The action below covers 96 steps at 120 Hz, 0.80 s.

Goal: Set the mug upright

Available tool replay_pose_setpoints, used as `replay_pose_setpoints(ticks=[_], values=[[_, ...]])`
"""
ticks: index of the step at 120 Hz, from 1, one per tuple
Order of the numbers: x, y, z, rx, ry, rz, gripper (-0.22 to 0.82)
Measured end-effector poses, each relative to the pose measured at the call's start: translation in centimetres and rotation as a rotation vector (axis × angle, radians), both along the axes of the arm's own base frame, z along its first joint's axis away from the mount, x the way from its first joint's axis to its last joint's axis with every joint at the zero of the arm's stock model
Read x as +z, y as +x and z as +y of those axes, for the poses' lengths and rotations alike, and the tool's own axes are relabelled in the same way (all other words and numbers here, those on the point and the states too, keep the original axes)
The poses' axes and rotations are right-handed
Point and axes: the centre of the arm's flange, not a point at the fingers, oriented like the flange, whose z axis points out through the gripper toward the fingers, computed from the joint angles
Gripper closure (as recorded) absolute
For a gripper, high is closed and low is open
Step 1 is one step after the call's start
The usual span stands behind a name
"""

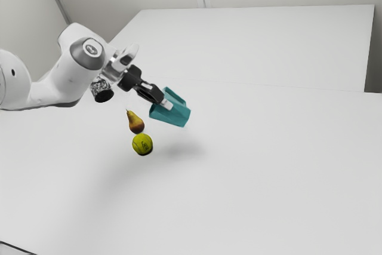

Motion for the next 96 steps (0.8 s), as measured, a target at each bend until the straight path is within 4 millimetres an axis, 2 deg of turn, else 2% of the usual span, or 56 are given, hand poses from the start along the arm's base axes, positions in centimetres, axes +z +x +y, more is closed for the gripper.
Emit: replay_pose_setpoints(ticks=[9,18,26,38,48,57,68,80,96], values=[[1.6,1.8,-0.3,-0.080,0.207,-0.038,0.79],[1.3,4.2,-2.0,-0.150,0.373,-0.051,0.79],[-0.3,6.9,-4.4,-0.201,0.487,-0.053,0.79],[-3.1,9.4,-6.6,-0.212,0.595,-0.028,0.79],[-4.3,10.0,-7.1,-0.184,0.656,0.004,0.79],[-5.4,10.0,-6.4,-0.142,0.691,0.066,0.78],[-4.9,10.2,-5.5,-0.078,0.719,0.148,0.78],[-6.4,10.5,-4.8,-0.020,0.738,0.241,0.78],[-6.2,11.2,-5.4,0.047,0.743,0.283,0.78]])
